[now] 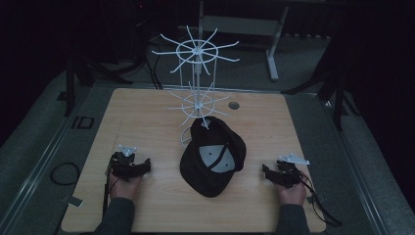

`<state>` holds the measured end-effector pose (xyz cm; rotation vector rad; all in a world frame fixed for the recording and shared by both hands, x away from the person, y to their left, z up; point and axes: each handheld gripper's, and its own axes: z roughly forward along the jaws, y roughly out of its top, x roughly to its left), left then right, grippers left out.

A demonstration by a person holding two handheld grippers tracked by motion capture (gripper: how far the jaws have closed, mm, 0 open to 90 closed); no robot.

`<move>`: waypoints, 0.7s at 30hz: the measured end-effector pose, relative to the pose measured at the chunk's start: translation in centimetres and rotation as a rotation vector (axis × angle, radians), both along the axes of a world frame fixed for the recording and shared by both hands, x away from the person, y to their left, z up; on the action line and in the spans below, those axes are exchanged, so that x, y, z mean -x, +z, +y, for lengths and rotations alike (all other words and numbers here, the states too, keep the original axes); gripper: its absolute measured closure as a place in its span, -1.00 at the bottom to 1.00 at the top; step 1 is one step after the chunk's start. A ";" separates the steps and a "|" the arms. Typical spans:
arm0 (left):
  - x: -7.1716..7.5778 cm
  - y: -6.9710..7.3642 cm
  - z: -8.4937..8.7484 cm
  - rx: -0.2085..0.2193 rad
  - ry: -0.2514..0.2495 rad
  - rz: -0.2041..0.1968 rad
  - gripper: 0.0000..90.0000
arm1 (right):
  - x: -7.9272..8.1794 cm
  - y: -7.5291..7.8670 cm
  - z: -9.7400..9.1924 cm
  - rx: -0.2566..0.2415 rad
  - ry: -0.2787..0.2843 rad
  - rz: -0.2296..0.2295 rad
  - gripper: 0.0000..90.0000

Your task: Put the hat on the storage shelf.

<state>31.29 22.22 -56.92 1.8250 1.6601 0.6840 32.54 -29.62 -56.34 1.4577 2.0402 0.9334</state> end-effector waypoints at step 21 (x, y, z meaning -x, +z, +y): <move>1.4 5.9 -4.4 0.038 -0.198 -0.014 0.11 | 0.0 0.0 0.3 0.024 0.017 0.002 -0.36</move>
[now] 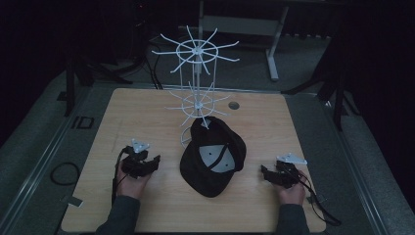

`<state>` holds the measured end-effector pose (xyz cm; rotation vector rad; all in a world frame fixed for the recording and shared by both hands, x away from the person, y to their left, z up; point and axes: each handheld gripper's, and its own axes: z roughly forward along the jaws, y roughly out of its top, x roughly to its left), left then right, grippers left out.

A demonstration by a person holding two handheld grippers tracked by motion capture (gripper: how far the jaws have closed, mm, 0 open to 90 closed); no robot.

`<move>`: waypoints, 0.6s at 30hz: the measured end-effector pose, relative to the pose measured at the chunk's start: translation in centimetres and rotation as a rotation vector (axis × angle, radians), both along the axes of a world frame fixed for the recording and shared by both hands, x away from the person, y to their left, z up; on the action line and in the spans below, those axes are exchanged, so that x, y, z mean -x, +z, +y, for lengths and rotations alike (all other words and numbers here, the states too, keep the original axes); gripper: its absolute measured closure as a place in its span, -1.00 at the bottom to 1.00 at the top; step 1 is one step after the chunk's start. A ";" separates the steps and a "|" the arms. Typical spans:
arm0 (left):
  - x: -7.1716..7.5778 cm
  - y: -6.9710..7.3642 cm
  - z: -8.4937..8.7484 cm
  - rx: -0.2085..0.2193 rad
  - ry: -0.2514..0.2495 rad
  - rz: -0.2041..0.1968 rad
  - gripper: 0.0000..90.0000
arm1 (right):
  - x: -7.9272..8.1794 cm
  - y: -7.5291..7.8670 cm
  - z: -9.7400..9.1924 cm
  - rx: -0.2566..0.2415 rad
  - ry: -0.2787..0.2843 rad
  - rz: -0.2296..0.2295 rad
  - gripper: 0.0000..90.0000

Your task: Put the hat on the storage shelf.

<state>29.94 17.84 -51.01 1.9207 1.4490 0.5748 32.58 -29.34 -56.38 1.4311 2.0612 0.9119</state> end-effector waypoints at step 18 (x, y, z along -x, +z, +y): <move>-0.4 3.6 -6.8 0.084 -0.168 -0.054 0.03 | -0.1 0.0 0.0 0.001 -0.001 0.002 -0.38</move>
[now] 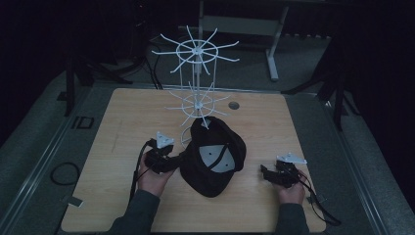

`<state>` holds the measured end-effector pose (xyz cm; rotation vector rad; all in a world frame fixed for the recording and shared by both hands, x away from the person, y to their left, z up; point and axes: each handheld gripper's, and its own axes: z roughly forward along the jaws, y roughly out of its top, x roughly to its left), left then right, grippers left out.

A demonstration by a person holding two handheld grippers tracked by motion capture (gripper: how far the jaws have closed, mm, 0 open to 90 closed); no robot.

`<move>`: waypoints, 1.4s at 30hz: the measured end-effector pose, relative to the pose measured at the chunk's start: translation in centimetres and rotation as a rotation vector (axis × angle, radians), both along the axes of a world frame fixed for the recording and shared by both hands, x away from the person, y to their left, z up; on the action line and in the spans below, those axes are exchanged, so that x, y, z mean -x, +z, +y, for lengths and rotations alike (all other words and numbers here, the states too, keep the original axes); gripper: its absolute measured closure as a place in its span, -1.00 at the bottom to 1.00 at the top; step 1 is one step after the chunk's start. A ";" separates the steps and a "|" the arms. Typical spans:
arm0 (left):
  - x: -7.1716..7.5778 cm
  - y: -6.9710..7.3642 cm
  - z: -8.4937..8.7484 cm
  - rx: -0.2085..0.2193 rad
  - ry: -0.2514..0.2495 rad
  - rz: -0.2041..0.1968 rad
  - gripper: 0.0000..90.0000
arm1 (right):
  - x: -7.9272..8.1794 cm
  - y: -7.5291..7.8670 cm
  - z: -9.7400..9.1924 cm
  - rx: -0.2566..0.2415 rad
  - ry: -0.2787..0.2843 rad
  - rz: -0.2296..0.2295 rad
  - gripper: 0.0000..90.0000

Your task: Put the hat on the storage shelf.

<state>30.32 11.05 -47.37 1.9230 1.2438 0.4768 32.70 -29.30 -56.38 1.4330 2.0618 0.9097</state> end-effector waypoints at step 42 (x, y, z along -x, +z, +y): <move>-2.0 3.8 -14.1 0.106 -0.255 0.005 0.10 | 0.0 0.0 0.0 -0.006 -0.002 0.002 -0.38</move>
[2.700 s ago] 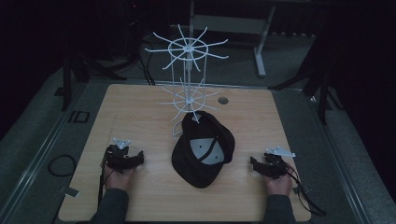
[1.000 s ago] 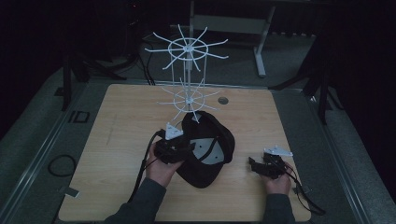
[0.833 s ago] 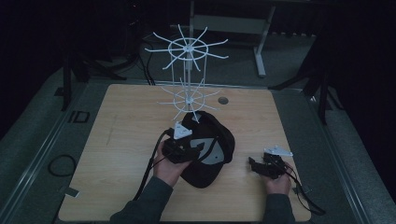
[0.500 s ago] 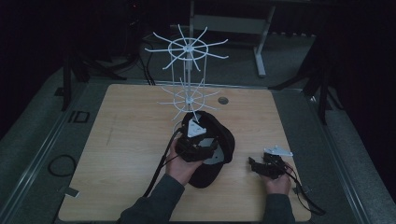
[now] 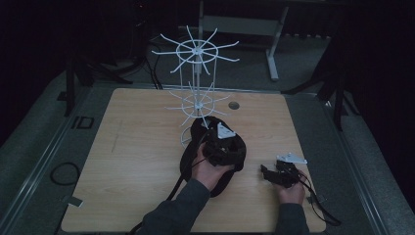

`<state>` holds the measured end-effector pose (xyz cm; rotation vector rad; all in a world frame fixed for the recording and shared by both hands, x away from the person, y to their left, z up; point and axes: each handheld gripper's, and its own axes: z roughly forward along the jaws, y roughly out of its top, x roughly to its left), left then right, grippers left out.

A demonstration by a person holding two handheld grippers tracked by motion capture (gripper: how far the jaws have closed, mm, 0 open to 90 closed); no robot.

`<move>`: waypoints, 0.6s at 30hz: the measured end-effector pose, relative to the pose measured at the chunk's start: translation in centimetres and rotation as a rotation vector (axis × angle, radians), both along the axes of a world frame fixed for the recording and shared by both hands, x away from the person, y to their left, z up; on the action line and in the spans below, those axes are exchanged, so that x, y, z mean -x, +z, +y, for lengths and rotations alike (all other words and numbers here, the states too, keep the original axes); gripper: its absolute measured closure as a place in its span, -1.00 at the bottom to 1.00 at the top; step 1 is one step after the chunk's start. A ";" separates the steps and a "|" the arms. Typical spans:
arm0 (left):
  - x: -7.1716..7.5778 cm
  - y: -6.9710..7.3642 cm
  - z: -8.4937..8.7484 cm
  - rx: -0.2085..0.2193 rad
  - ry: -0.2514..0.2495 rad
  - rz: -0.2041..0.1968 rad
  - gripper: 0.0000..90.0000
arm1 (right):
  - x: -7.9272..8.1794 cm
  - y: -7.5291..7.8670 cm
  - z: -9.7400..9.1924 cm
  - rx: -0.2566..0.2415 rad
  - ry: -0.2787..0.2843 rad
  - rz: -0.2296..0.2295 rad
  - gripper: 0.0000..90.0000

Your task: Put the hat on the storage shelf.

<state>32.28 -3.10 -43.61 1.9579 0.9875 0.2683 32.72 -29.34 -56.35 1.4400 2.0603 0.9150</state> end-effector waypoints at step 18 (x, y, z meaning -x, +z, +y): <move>1.6 1.7 0.5 0.039 -0.098 -0.034 0.94 | -0.1 0.0 0.0 0.001 0.003 -0.002 -0.39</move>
